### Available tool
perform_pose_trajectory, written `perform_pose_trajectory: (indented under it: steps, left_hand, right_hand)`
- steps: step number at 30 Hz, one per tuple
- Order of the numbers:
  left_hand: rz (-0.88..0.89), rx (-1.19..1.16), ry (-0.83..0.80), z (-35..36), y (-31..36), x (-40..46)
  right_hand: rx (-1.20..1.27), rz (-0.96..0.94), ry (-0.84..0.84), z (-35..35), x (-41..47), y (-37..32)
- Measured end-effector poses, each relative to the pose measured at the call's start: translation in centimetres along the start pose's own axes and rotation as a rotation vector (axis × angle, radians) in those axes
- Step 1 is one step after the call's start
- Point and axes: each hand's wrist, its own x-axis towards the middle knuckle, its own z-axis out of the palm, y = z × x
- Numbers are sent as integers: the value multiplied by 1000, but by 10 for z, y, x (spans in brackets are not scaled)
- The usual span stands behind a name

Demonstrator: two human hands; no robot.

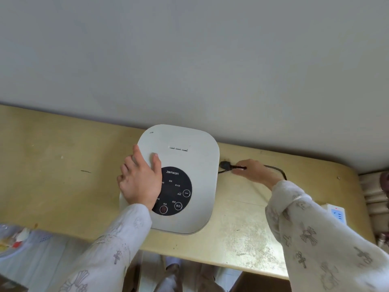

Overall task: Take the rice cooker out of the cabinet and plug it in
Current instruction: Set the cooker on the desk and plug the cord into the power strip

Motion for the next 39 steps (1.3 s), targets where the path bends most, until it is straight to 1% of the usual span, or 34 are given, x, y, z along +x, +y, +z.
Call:
perform_pose_trajectory:
  steps: [2,5,7,9,13,15,17,18,21,23,25,27,31,35,36,37,39]
  left_hand:
    - [6,-1,-25,-4,2,-1]
    - [25,5,-67,-6,2,-2]
    - [85,36,-93,-8,1,-3]
    - [193,86,-131,-8,0,-5]
    - [346,181,-202,-7,4,-13]
    - [409,184,-241,-6,17,-22]
    - [464,126,-302,-5,31,-30]
    - [521,82,-330,-3,43,-37]
    - [705,-100,-376,1,84,-57]
    - [753,-284,-450,2,117,-75]
    - [718,-439,-609,2,151,-99]
    - [668,-522,-728,3,183,-123]
    - [621,-593,-739,17,220,-156]
    - [517,-645,-737,34,240,-176]
    - [492,-645,-739,38,247,-181]
    - [472,-643,-758,43,254,-185]
    - [442,-655,-859,54,269,-194]
  right_hand:
    - [178,-24,165,-10,-18,2]
    - [381,-61,308,-23,-42,-7]
    - [578,-50,370,-34,-57,-17]
    - [801,-51,416,-47,-78,-24]
    - [1251,-119,473,-66,-117,-24]
    - [1362,-135,526,-68,-133,-14]
    - [1368,-108,544,-63,-142,-4]
    - [1371,-84,549,-59,-151,5]
    - [1416,-22,460,-42,-169,25]
    - [1387,23,412,-30,-178,32]
    - [1311,74,414,-21,-187,37]
    - [1278,90,424,-16,-194,43]
    - [1228,92,488,-11,-196,64]
    - [1127,133,529,-9,-196,100]
    - [1065,180,567,-6,-196,117]
    - [954,255,623,-2,-194,135]
    - [645,457,704,10,-191,178]
